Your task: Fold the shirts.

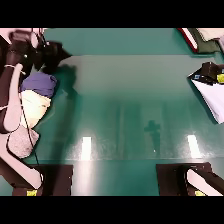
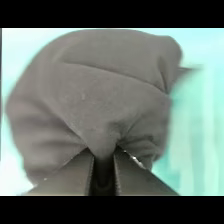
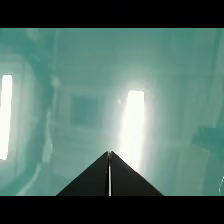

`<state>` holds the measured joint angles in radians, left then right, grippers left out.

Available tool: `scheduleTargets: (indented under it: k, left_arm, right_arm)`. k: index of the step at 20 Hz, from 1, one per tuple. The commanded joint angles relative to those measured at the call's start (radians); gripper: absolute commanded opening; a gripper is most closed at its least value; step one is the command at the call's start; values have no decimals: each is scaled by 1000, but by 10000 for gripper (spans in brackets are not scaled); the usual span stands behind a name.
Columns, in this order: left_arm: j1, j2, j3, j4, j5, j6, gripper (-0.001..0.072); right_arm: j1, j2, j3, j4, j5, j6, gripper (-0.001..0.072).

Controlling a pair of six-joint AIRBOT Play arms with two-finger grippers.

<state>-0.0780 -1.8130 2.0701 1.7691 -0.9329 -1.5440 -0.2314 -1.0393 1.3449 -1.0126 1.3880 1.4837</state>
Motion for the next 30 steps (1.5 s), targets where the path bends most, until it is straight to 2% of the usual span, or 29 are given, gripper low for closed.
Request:
scheduleTargets:
  k: [1,7,10,12,13,15,21,22,23,24,28,30]
  left_arm:
    - [-73,182,39,-141,-11,136,32]
    - [-239,522,18,-485,-181,310,32]
    - [-343,596,-29,-622,-333,321,32]
    - [-407,595,-83,-633,-489,321,32]
    - [-430,595,-132,-633,-526,320,32]
    - [-452,595,-268,-633,-510,316,32]
    - [-452,539,-699,-679,-288,260,33]
    - [-452,519,-742,-672,-275,261,82]
    - [-444,502,-758,-653,-284,251,383]
    - [-422,494,-756,-646,-313,201,591]
    - [-312,540,-753,-652,-434,145,591]
    - [-318,584,-811,-660,-432,145,592]
  right_arm:
    - [1,0,27,2,-89,0,24]
    - [1,0,252,1,-94,0,24]
    - [1,0,369,1,-68,0,23]
    - [1,0,438,1,-33,0,23]
    - [1,0,468,1,-15,0,24]
    - [1,0,517,2,1,0,24]
    - [1,1,566,1,84,0,23]
    - [1,1,565,1,98,0,23]
    - [1,1,565,1,107,0,23]
    - [1,1,565,1,108,0,24]
    - [1,0,565,-2,105,0,23]
    - [1,0,565,-2,105,0,23]
